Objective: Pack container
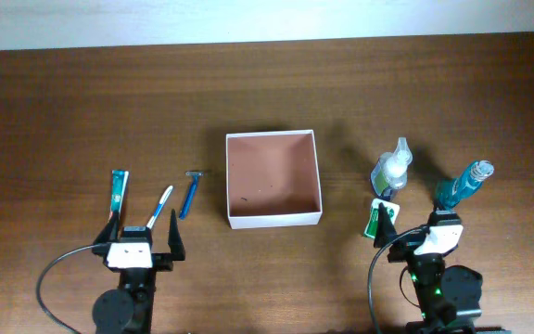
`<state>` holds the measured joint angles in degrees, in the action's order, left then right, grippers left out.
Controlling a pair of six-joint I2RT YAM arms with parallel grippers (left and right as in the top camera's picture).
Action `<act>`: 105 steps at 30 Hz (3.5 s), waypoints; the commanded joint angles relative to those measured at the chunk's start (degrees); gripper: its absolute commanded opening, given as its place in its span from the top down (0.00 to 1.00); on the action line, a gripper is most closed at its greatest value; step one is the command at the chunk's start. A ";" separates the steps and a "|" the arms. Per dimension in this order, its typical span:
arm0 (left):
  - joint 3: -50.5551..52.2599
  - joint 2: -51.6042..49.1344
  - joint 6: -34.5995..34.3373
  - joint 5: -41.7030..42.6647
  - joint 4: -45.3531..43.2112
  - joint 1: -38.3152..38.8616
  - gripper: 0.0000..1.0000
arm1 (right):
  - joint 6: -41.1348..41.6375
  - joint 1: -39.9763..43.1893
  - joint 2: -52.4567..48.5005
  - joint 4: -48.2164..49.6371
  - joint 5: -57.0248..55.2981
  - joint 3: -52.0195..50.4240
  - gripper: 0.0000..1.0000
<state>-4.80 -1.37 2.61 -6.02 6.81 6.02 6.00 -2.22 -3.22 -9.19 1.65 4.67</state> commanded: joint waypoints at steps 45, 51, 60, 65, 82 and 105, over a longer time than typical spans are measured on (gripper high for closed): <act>-60.78 -59.71 -5.84 7.76 49.48 -0.17 0.01 | -8.85 2.29 -103.32 -62.55 0.74 87.43 0.02; -60.78 -59.71 -5.84 7.76 49.48 -0.17 0.01 | -10.27 2.29 -104.52 -61.46 1.01 85.94 0.02; -60.78 -59.71 -5.84 7.74 49.48 -0.17 0.01 | -10.25 2.29 -104.65 -59.52 1.40 83.25 0.02; -60.78 -59.71 -5.84 7.76 49.48 -0.17 0.01 | -10.27 2.29 -104.91 -59.54 1.38 83.23 0.07; -60.78 -59.71 -5.84 7.76 49.48 -0.17 0.01 | -10.27 2.29 -104.94 -60.41 1.38 83.23 0.38; -60.78 -59.71 -5.84 7.76 49.48 -0.17 0.01 | -10.25 2.29 -104.94 -61.53 1.38 83.23 0.65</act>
<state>-64.20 -60.99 -2.85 1.10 56.36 5.98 -4.49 -0.12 -107.66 -70.65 2.92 88.58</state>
